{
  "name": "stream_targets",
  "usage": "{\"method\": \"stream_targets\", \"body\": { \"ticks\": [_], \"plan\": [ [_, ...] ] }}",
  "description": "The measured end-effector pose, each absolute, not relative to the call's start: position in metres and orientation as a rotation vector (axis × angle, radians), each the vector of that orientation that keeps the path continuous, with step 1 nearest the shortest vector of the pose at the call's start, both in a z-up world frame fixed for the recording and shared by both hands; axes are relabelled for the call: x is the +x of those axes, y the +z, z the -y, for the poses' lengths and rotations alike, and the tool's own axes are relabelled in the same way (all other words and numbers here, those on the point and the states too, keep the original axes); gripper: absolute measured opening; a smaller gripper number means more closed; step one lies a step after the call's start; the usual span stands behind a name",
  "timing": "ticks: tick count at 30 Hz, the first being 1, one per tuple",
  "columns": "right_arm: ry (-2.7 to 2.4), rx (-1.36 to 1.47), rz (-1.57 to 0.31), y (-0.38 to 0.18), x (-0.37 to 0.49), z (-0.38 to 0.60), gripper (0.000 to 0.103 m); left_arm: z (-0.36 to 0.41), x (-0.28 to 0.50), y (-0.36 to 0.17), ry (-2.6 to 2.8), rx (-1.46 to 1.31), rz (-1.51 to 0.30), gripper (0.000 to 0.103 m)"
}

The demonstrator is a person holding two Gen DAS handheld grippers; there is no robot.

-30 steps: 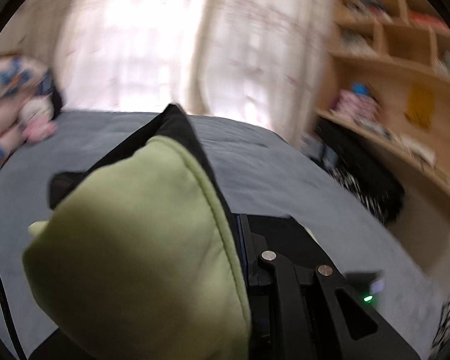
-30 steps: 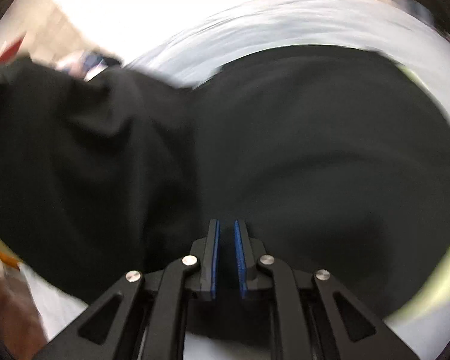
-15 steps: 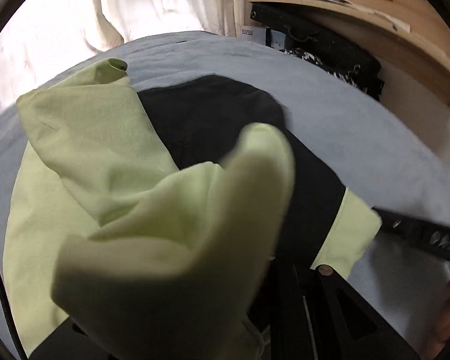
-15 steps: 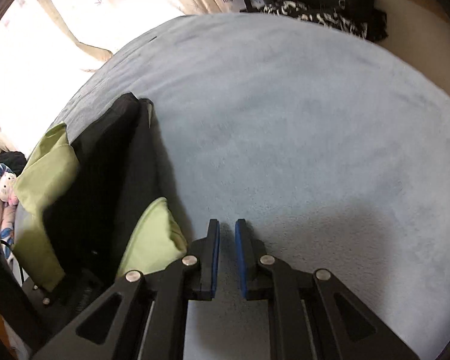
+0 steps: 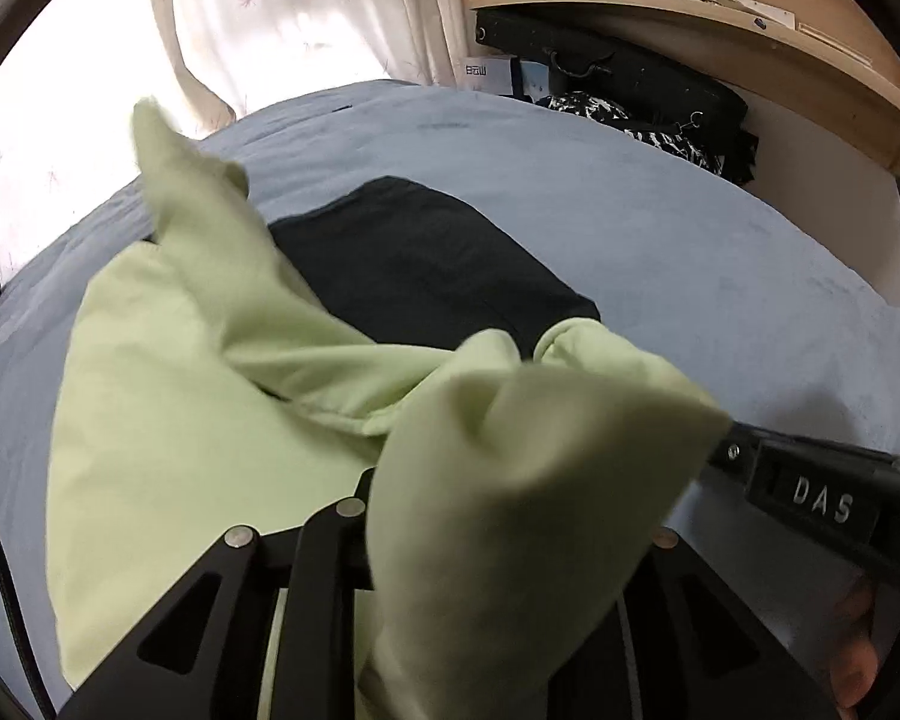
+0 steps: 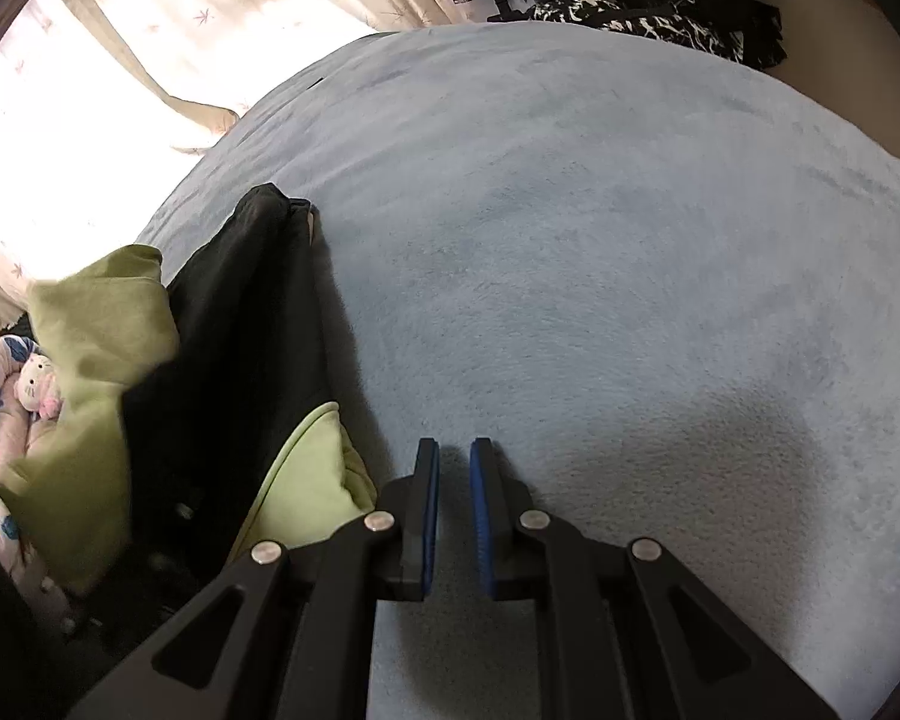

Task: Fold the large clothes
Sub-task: 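Grasp the bundle edge with both grippers and flip it over, then lay the flipped bundle green side up and open both grippers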

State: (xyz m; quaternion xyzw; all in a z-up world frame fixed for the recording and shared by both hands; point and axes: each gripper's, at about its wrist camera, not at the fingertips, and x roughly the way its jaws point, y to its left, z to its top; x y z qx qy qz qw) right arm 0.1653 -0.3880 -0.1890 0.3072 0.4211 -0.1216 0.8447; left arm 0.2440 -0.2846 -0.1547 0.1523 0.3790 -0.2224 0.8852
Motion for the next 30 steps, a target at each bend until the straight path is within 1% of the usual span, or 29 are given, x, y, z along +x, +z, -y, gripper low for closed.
{"method": "stream_targets", "body": {
  "ticks": [2,4,6,7,8,10,12,16,20,22,24,25,26,30],
  "plan": [
    [-0.258,0.641,-0.885,-0.189,0.165,0.387,0.012,0.277,0.239,-0.150,-0.485,0.277,-0.796,0.021],
    [-0.261,0.633,-0.886,-0.189,0.165,0.386,0.012,0.269,0.238,-0.144,-0.532,0.216,-0.811,0.028],
    [-0.263,0.629,-0.884,-0.189,0.165,0.385,0.012,0.271,0.236,-0.144,-0.573,0.210,-0.829,0.044],
    [-0.263,0.632,-0.882,-0.189,0.164,0.386,0.012,0.275,0.233,-0.149,-0.607,0.248,-0.849,0.050],
    [-0.266,0.635,-0.879,-0.189,0.163,0.387,0.012,0.281,0.230,-0.156,-0.634,0.279,-0.869,0.060],
    [-0.273,0.637,-0.873,-0.189,0.163,0.388,0.012,0.281,0.223,-0.162,-0.630,0.316,-0.863,0.060],
    [-0.275,0.638,-0.869,-0.188,0.162,0.389,0.012,0.270,0.218,-0.156,-0.648,0.266,-0.856,0.060],
    [-0.278,0.622,-0.860,-0.184,0.162,0.387,0.012,0.234,0.214,-0.132,-0.674,0.086,-0.874,0.060],
    [-0.244,0.646,-0.804,-0.167,0.153,0.386,0.012,0.197,0.205,-0.103,-0.618,0.024,-0.795,0.060],
    [-0.202,0.661,-0.765,-0.155,0.149,0.384,0.018,0.163,0.204,-0.088,-0.550,-0.018,-0.754,0.060],
    [-0.157,0.658,-0.741,-0.144,0.147,0.378,0.042,0.138,0.210,-0.082,-0.505,-0.066,-0.741,0.060],
    [-0.126,0.646,-0.737,-0.139,0.146,0.373,0.046,0.117,0.212,-0.081,-0.450,-0.094,-0.738,0.060],
    [-0.104,0.636,-0.741,-0.137,0.146,0.368,0.048,0.102,0.217,-0.082,-0.400,-0.103,-0.744,0.060],
    [-0.040,0.614,-0.807,-0.140,0.149,0.352,0.048,0.054,0.230,-0.105,-0.243,-0.152,-0.813,0.060]
  ]
}}
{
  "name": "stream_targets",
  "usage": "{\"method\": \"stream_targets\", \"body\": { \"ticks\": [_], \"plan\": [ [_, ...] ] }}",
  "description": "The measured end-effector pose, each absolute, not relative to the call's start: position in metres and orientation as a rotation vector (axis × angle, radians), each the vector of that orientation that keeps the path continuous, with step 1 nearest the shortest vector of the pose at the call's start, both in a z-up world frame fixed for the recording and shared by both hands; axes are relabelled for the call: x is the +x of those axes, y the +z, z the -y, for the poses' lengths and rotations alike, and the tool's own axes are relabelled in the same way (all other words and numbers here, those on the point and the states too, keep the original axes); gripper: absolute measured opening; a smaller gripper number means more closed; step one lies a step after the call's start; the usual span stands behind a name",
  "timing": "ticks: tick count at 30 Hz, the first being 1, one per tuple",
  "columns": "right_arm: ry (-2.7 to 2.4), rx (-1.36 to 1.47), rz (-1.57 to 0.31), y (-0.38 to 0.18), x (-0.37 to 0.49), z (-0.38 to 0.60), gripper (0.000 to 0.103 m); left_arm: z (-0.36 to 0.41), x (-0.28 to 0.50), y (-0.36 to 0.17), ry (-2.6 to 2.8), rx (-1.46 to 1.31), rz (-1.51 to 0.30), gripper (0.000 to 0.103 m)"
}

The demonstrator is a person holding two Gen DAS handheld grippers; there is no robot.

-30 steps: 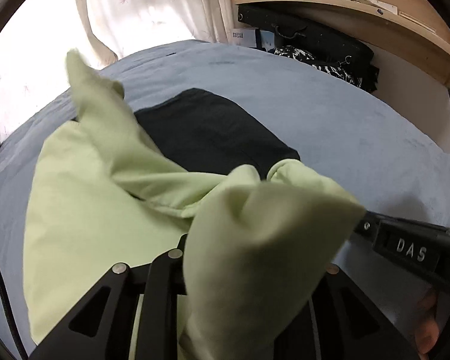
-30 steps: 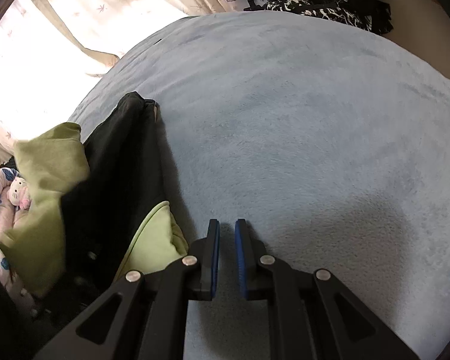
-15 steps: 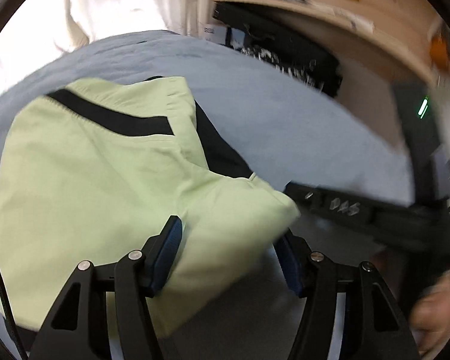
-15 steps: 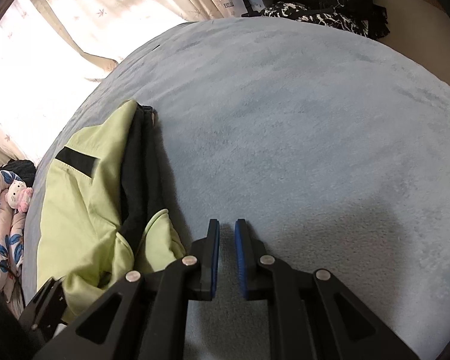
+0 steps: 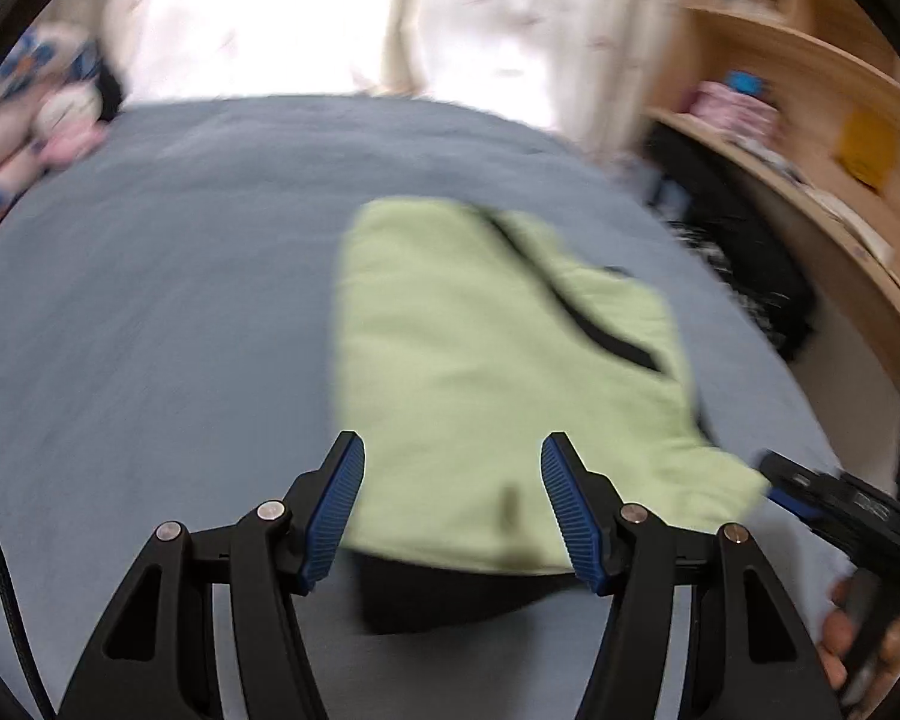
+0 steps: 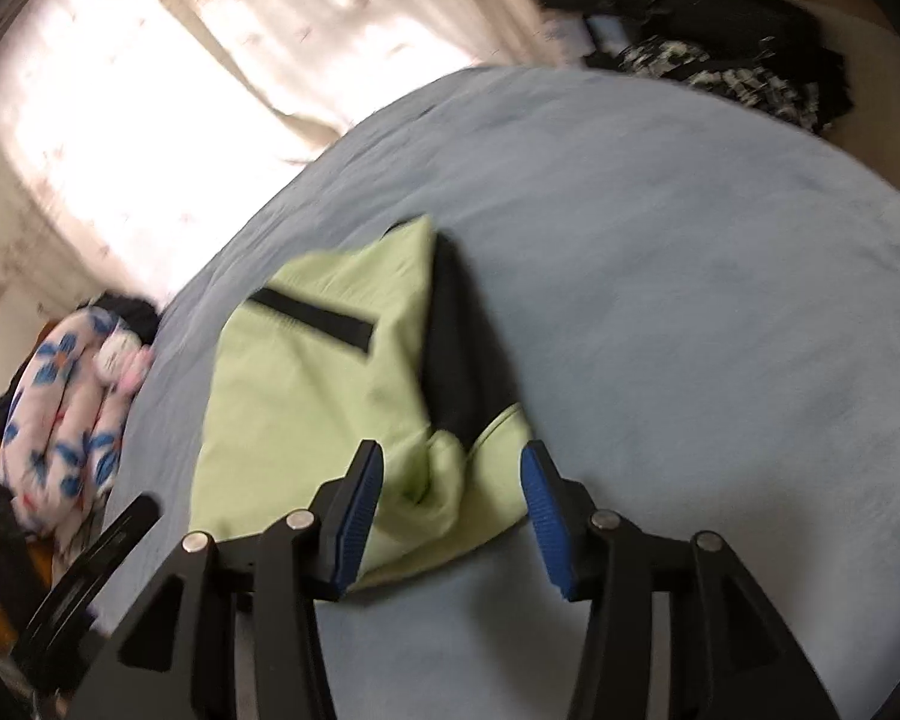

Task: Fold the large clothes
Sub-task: 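Lay the flipped bundle green side up and open both grippers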

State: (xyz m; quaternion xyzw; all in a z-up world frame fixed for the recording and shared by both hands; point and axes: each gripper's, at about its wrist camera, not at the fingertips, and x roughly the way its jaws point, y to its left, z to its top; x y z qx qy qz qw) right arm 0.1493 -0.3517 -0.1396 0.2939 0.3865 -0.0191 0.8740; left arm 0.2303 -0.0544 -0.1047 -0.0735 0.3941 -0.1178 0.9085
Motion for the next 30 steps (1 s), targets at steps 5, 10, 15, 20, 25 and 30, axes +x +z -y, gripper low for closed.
{"method": "stream_targets", "body": {
  "ticks": [5,10,15,20,25,30],
  "plan": [
    [-0.002,0.683,-0.845,-0.147,0.150,0.350,0.048,0.032,0.231,-0.130,-0.215,-0.228,-0.871,0.060],
    [0.060,0.686,-0.848,-0.141,0.153,0.339,0.061,0.036,0.231,-0.138,-0.228,-0.219,-0.872,0.060],
    [0.021,0.638,-0.912,-0.150,0.162,0.329,0.061,0.038,0.234,-0.136,-0.240,-0.230,-0.881,0.060],
    [0.028,0.577,-0.951,-0.158,0.176,0.323,0.023,0.039,0.236,-0.136,-0.243,-0.237,-0.889,0.060],
    [0.038,0.438,-0.833,-0.122,0.175,0.317,0.012,0.047,0.237,-0.135,-0.254,-0.235,-0.902,0.060],
    [-0.027,0.462,-0.911,-0.149,0.175,0.338,0.012,0.070,0.238,-0.143,-0.262,-0.163,-0.917,0.060]
  ]
}}
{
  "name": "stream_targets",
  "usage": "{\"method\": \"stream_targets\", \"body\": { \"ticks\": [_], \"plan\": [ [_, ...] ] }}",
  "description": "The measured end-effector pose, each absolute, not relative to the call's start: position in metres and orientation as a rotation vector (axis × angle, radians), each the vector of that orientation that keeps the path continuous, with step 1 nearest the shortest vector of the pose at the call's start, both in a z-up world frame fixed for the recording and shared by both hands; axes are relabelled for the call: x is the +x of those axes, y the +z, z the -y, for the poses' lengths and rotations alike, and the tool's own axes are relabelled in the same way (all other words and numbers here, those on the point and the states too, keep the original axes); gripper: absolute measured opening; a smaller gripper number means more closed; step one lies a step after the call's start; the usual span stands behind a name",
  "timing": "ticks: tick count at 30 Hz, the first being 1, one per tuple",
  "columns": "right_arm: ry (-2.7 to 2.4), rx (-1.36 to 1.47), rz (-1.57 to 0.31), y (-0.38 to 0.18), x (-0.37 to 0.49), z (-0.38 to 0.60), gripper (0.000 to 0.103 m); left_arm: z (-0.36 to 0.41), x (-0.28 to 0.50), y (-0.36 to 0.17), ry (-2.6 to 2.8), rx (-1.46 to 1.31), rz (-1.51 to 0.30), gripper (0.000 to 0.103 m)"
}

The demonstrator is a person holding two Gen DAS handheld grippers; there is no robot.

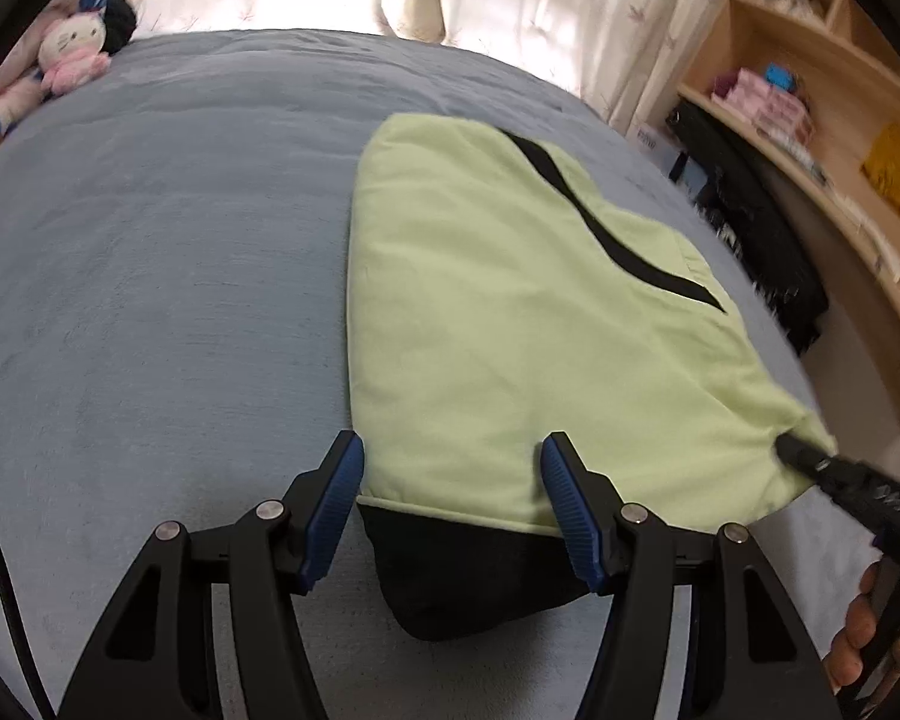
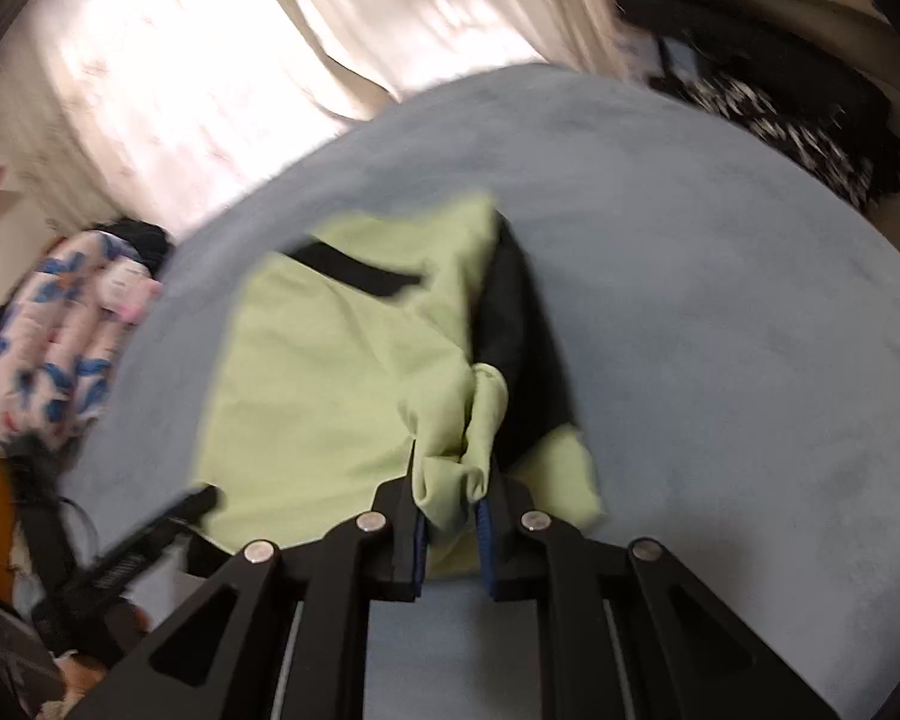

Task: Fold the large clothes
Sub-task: 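Lay the flipped bundle green side up and open both grippers, then press and smooth the green bundle flat with both grippers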

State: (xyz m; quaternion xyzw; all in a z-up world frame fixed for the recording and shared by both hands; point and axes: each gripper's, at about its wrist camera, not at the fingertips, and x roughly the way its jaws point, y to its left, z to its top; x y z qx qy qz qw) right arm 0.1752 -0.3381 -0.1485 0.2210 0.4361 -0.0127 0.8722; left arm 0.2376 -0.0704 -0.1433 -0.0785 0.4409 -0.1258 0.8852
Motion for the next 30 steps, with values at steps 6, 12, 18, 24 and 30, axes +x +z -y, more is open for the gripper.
{"method": "stream_targets", "body": {
  "ticks": [6,12,18,24,30],
  "plan": [
    [-0.065,0.558,-0.964,-0.194,0.174,0.352,0.012,0.093,0.231,-0.149,-0.243,-0.031,-0.913,0.062],
    [-0.088,0.499,-0.967,-0.194,0.175,0.350,0.012,0.086,0.234,-0.154,-0.277,-0.094,-0.950,0.066],
    [-0.122,0.424,-0.890,-0.136,0.170,0.349,0.037,0.071,0.238,-0.148,-0.322,-0.174,-1.008,0.066],
    [-0.079,0.438,-0.775,-0.087,0.204,0.355,0.048,0.059,0.256,-0.114,-0.332,-0.205,-0.942,0.066],
    [-0.042,0.455,-0.856,-0.108,0.287,0.359,0.048,0.053,0.307,-0.104,-0.307,-0.196,-0.921,0.066]
  ]
}}
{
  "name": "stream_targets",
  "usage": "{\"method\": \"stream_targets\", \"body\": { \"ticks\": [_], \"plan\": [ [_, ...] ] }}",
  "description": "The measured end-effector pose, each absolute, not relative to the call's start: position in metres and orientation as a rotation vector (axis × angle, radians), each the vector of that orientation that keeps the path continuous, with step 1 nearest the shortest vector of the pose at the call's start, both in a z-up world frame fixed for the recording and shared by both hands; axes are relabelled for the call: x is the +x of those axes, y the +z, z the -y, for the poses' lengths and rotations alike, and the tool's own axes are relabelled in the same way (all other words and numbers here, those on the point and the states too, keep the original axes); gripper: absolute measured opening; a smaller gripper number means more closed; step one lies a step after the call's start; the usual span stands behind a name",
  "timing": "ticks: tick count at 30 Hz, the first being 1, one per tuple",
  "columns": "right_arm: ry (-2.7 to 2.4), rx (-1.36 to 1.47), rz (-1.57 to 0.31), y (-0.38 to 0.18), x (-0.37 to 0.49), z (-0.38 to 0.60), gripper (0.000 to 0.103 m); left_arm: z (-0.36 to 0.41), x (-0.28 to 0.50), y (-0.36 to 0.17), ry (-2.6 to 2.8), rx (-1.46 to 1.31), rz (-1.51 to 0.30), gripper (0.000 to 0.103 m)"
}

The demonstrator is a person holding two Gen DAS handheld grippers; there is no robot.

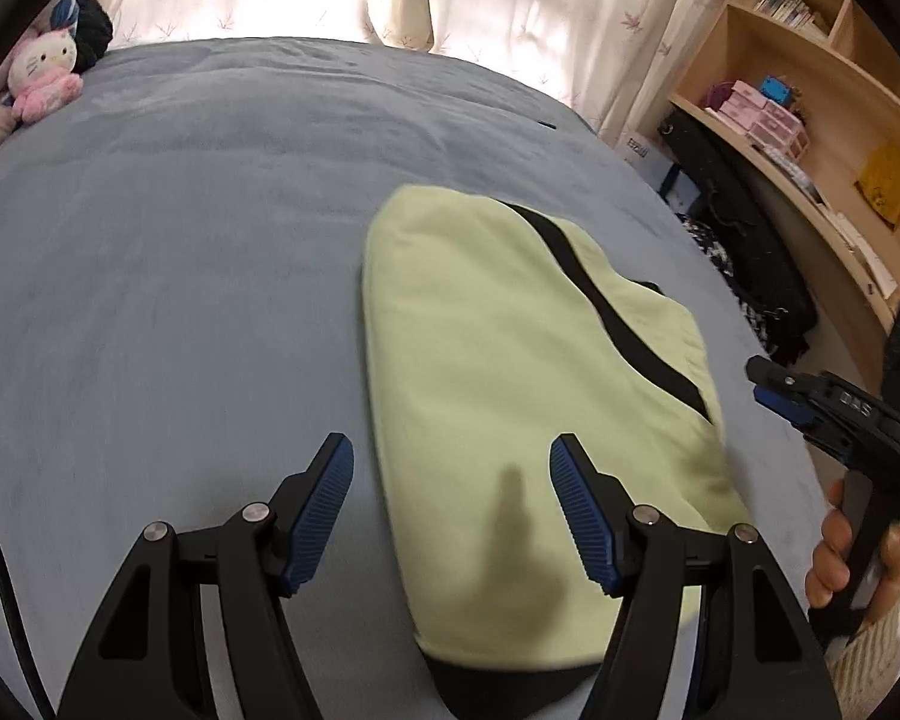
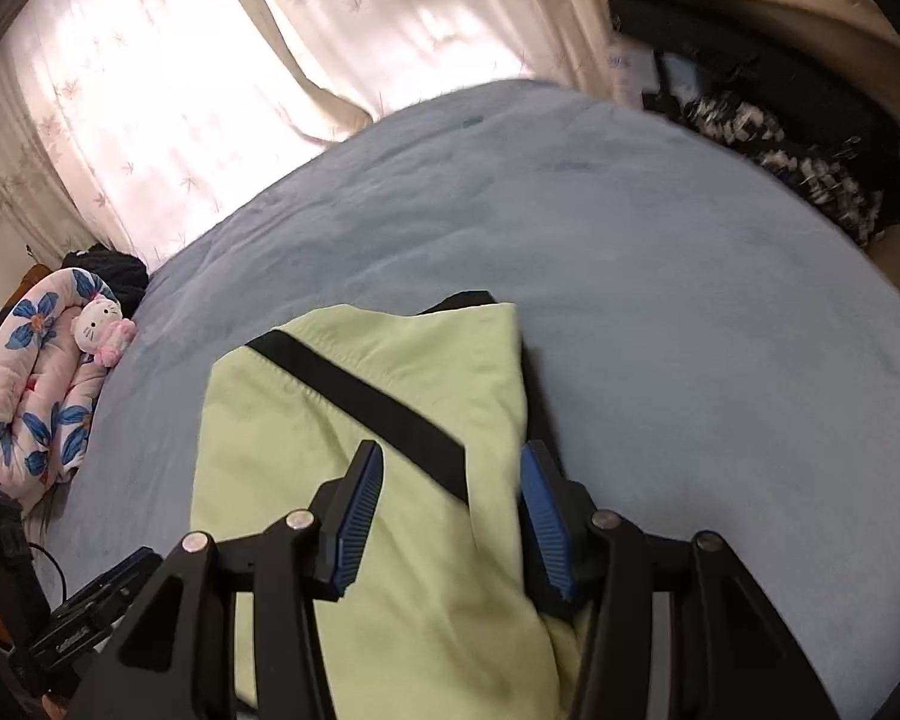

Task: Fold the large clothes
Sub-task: 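Press and smooth the green bundle flat with both grippers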

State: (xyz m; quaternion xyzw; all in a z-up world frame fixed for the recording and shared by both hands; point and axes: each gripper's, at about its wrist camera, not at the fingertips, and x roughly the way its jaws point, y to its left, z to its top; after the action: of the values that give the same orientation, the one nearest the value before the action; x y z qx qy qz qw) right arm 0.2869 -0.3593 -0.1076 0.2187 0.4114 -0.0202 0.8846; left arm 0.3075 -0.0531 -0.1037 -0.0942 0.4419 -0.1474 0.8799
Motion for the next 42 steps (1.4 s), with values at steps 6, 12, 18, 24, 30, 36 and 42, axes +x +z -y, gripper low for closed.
{"method": "stream_targets", "body": {
  "ticks": [6,12,18,24,30,36,42],
  "plan": [
    [-0.038,0.472,-0.936,-0.134,0.333,0.371,0.048,0.047,0.343,-0.119,-0.281,-0.178,-0.965,0.066],
    [0.000,0.391,-0.999,-0.154,0.354,0.361,0.007,0.049,0.362,-0.137,-0.295,-0.222,-1.008,0.066],
    [-0.158,0.188,-0.910,-0.141,0.365,0.362,0.001,0.056,0.368,-0.140,-0.307,-0.208,-1.010,0.061],
    [-0.298,0.194,-1.049,-0.197,0.366,0.408,0.000,0.066,0.370,-0.157,-0.260,-0.171,-1.025,0.061],
    [-0.266,0.308,-0.932,-0.149,0.335,0.417,0.000,0.069,0.367,-0.148,-0.246,-0.144,-1.007,0.061],
    [-0.030,0.267,-0.872,-0.097,0.312,0.345,0.001,0.076,0.336,-0.099,-0.277,-0.154,-0.890,0.061],
    [0.229,0.270,-0.958,-0.119,0.281,0.270,0.001,0.095,0.305,-0.097,-0.297,-0.109,-0.875,0.044]
  ]
}}
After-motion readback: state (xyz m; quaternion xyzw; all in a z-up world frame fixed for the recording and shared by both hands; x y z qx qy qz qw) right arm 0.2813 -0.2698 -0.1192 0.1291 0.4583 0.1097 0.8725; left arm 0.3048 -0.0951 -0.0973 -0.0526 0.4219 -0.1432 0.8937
